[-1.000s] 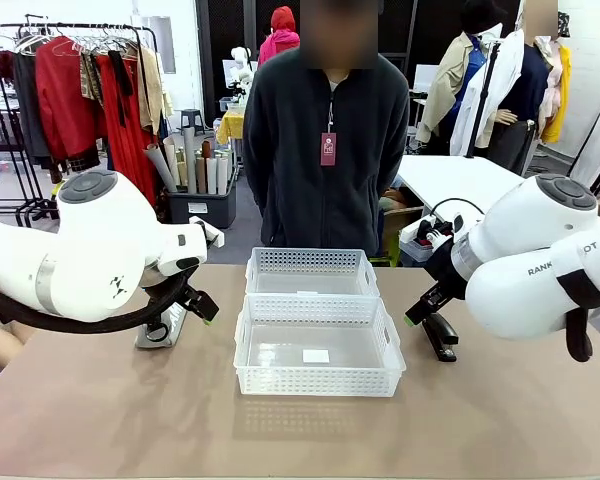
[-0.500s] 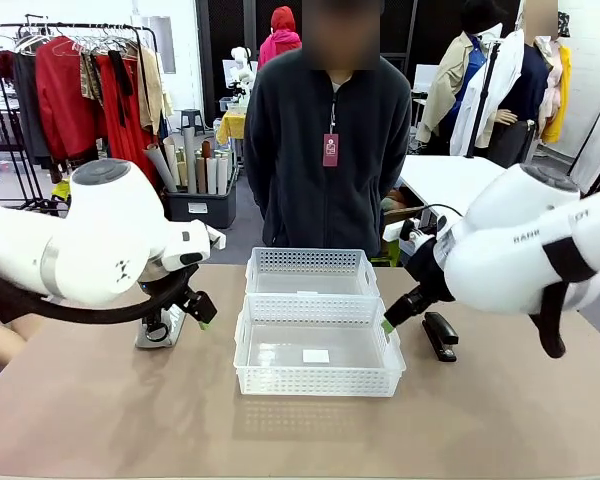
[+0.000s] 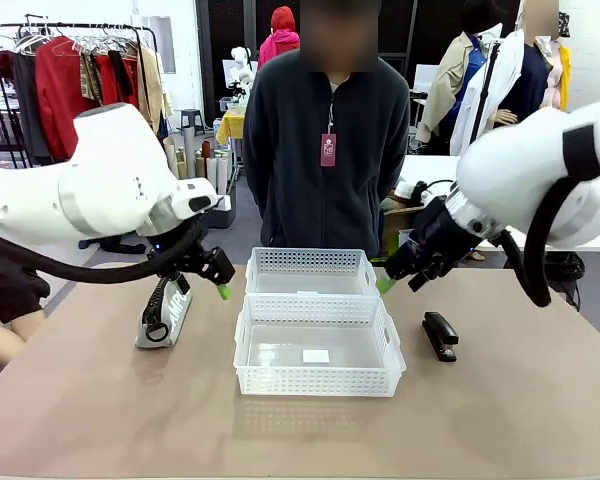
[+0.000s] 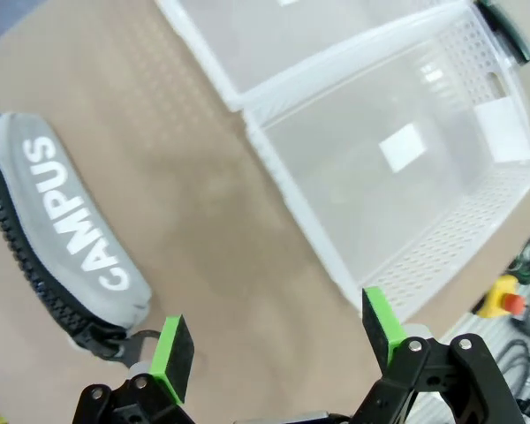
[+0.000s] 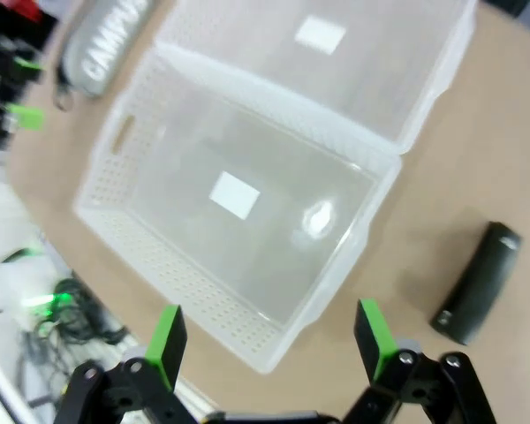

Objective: Distribute items into two baskets.
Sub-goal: Pick up the Pencil pouch that the person points to.

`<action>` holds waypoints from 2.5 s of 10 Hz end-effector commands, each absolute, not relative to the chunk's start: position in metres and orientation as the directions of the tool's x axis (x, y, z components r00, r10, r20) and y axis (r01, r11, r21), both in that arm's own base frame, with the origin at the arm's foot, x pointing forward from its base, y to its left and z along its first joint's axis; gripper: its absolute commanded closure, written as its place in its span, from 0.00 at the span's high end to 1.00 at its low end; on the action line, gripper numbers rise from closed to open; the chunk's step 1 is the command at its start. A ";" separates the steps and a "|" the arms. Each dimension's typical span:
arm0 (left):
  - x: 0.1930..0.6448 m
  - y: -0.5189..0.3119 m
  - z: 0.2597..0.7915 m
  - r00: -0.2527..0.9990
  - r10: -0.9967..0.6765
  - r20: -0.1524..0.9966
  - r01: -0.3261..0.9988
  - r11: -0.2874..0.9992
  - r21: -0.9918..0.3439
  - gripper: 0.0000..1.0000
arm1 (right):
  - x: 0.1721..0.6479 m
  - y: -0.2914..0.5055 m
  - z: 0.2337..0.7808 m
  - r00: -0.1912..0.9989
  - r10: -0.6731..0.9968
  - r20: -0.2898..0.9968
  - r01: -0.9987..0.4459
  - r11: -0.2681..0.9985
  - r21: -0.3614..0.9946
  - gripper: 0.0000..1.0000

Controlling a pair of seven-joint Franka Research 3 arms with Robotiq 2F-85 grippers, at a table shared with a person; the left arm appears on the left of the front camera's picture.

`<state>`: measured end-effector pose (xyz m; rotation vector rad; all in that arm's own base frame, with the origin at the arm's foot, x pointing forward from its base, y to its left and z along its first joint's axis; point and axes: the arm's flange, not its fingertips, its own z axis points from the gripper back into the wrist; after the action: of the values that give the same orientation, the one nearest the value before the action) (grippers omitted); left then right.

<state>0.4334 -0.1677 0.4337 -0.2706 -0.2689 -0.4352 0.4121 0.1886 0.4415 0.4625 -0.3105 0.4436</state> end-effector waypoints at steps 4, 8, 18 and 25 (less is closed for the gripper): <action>0.441 -0.156 0.444 0.895 -0.324 0.307 0.419 0.845 -0.331 1.00 | 0.429 0.170 0.453 0.905 0.256 0.340 -0.402 0.778 0.483 1.00; 0.441 -0.156 0.443 0.894 -0.320 0.312 0.421 0.840 -0.343 1.00 | 0.432 0.169 0.452 0.906 0.247 0.343 -0.396 0.781 0.483 1.00; 0.494 -0.143 0.524 0.993 0.030 0.113 0.097 0.327 -0.940 1.00 | 0.465 0.175 0.520 0.994 -0.096 0.046 -0.025 0.213 0.977 1.00; 0.495 -0.128 0.541 0.988 0.023 0.152 0.143 0.217 -0.966 1.00 | 0.482 0.146 0.533 0.986 -0.159 0.045 -0.019 0.159 0.987 1.00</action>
<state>0.4941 -0.1278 0.5391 -1.3564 -0.1402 -0.0997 0.4853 0.1424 0.5315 1.4116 -0.1553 -0.1094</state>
